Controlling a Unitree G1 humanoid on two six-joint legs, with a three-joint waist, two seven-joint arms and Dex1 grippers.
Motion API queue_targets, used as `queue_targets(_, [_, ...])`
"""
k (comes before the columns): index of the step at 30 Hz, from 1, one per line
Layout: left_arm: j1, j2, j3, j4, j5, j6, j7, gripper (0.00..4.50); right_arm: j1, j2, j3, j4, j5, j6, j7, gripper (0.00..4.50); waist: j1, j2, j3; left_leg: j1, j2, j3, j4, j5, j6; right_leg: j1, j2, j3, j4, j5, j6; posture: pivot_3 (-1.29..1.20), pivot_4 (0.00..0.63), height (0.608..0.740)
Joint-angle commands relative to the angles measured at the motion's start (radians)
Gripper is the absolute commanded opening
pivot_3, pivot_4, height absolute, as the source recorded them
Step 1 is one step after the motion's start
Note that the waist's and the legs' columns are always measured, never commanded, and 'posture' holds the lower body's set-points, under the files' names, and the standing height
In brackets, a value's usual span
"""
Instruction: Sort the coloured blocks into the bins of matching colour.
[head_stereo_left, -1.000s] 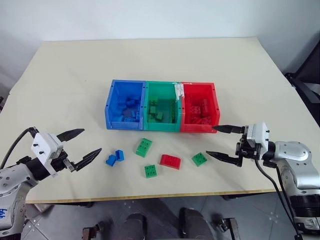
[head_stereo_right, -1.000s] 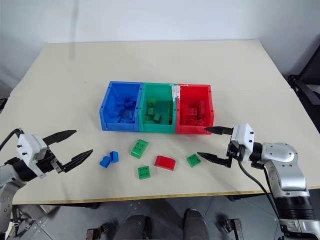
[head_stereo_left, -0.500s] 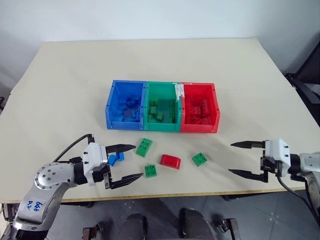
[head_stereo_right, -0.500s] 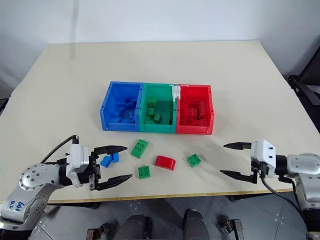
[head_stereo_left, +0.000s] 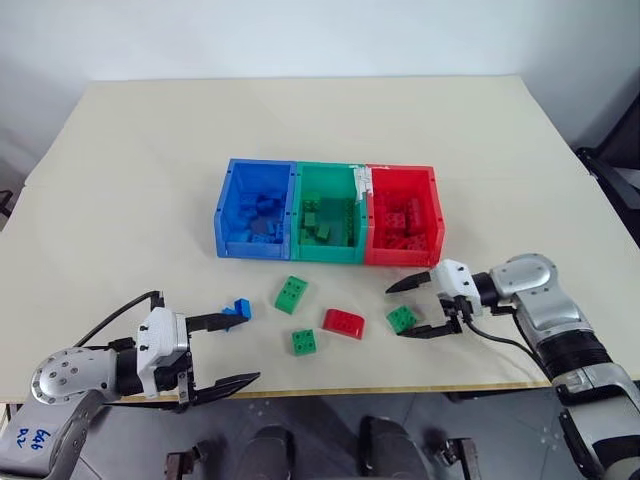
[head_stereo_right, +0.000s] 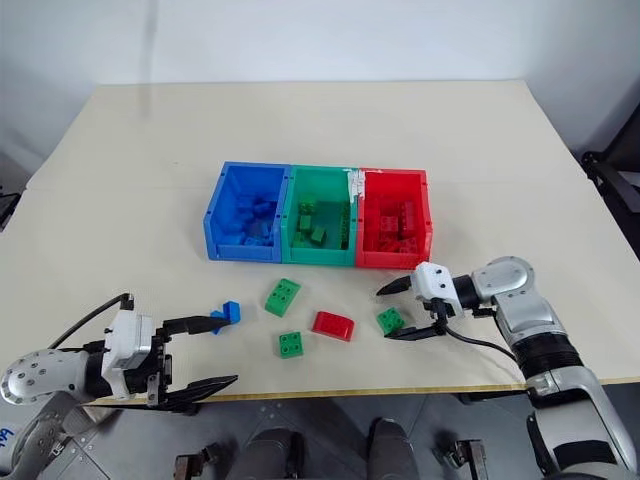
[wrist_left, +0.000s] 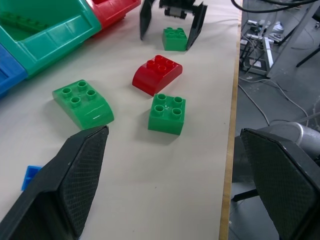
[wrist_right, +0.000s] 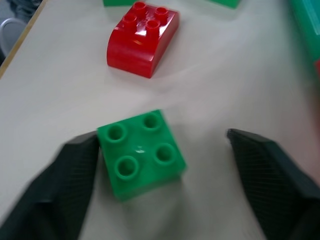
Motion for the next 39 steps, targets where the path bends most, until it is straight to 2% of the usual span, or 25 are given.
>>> queue_targets(1, [0.009,-0.01,0.033,-0.042,-0.005,-0.032,0.012,4.5,-0.009,-0.022,0.024,0.006,0.034,-0.036,0.076,3.02,-0.001,0.0,0.0,0.0,0.0,-0.001,0.0,0.0,0.0,0.0,0.0,0.0,0.0,0.0,0.0,0.0,0.15,0.74])
queue_targets(3, [0.016,-0.016,0.037,-0.045,-0.006,-0.038,0.021,4.5,-0.001,-0.048,0.037,-0.007,0.06,-0.047,0.076,2.25,-0.002,0.0,0.0,0.0,0.0,-0.001,0.0,0.0,0.0,0.0,0.0,0.0,0.0,0.0,0.0,0.0,0.15,0.74])
queue_targets(6, [0.024,-0.031,0.045,-0.047,-0.011,-0.042,0.038,4.5,-0.004,-0.053,0.018,-0.025,0.088,-0.026,0.076,1.47,-0.001,0.0,0.0,0.0,0.0,-0.001,0.0,0.0,0.0,0.0,0.0,0.0,0.0,0.0,0.0,0.0,0.15,0.74])
queue_targets(9, [0.042,-0.058,0.08,-0.055,-0.057,0.001,0.083,4.5,-0.029,-0.031,-0.038,-0.13,0.163,0.141,0.022,1.49,-0.001,0.0,0.0,0.0,0.0,-0.001,0.0,0.0,0.0,0.0,0.0,0.0,0.0,0.0,0.0,0.0,0.15,0.74])
queue_targets(11, [0.073,-0.085,0.13,-0.029,-0.059,-0.007,0.113,4.5,-0.094,0.029,-0.08,-0.228,0.252,0.336,-0.103,1.49,-0.014,0.001,0.001,0.0,0.001,-0.001,0.0,0.0,0.0,-0.001,0.001,0.0,0.001,0.0,0.0,0.0,0.15,0.74])
queue_targets(14, [0.11,-0.107,0.19,-0.008,-0.056,-0.026,0.132,4.5,-0.195,0.121,-0.108,-0.247,0.235,0.475,-0.267,1.49,-0.023,0.002,0.001,0.001,0.004,0.001,0.0,0.0,-0.003,-0.003,0.002,0.001,0.003,0.0,0.0,0.0,0.15,0.74])
queue_targets(17, [0.143,-0.116,0.237,0.008,-0.045,-0.049,0.129,4.5,-0.296,0.213,-0.121,-0.17,0.173,0.514,-0.407,1.49,-0.017,0.002,0.001,0.002,0.006,0.0,0.0,0.0,-0.005,-0.003,0.004,0.0,0.005,-0.001,-0.003,0.0,0.15,0.74])
queue_targets(22, [0.18,-0.126,0.285,-0.007,-0.053,-0.051,0.143,4.5,-0.404,0.319,-0.076,0.004,0.032,0.428,-0.484,1.49,-0.008,0.002,0.001,-0.001,0.003,-0.004,0.0,-0.001,-0.004,-0.004,0.003,-0.001,0.005,-0.001,-0.006,0.0,0.15,0.74])
queue_targets(24, [0.187,-0.127,0.287,-0.018,-0.054,-0.048,0.145,4.5,-0.422,0.343,-0.083,0.05,0.008,0.401,-0.498,2.22,-0.012,0.002,0.001,-0.001,0.001,-0.004,0.0,-0.002,-0.002,-0.004,0.0,-0.001,0.006,-0.001,-0.006,0.0,0.15,0.74])
queue_targets(27, [0.186,-0.126,0.283,-0.032,-0.056,-0.04,0.152,4.5,-0.431,0.355,-0.101,0.084,-0.012,0.355,-0.494,3.03,-0.015,0.002,0.001,-0.001,0.0,-0.003,0.0,-0.003,0.0,-0.004,0.0,-0.002,0.006,-0.001,-0.006,0.0,0.15,0.74])
queue_targets(31, [0.163,-0.119,0.26,-0.052,-0.062,-0.023,0.162,4.5,-0.387,0.316,-0.148,0.043,0.017,0.321,-0.439,4.48,-0.018,0.002,0.001,-0.001,0.0,-0.003,-0.001,-0.003,0.0,-0.004,0.001,-0.003,0.005,-0.001,-0.006,0.0,0.15,0.74])
queue_targets(39, [0.021,-0.083,0.125,-0.046,-0.04,0.015,0.144,4.5,-0.055,0.09,-0.261,-0.247,0.133,0.257,-0.188,4.48,0.003,0.001,0.001,-0.001,0.0,-0.001,0.0,-0.004,0.0,-0.001,0.0,-0.006,0.004,-0.001,-0.005,0.0,0.15,0.74])
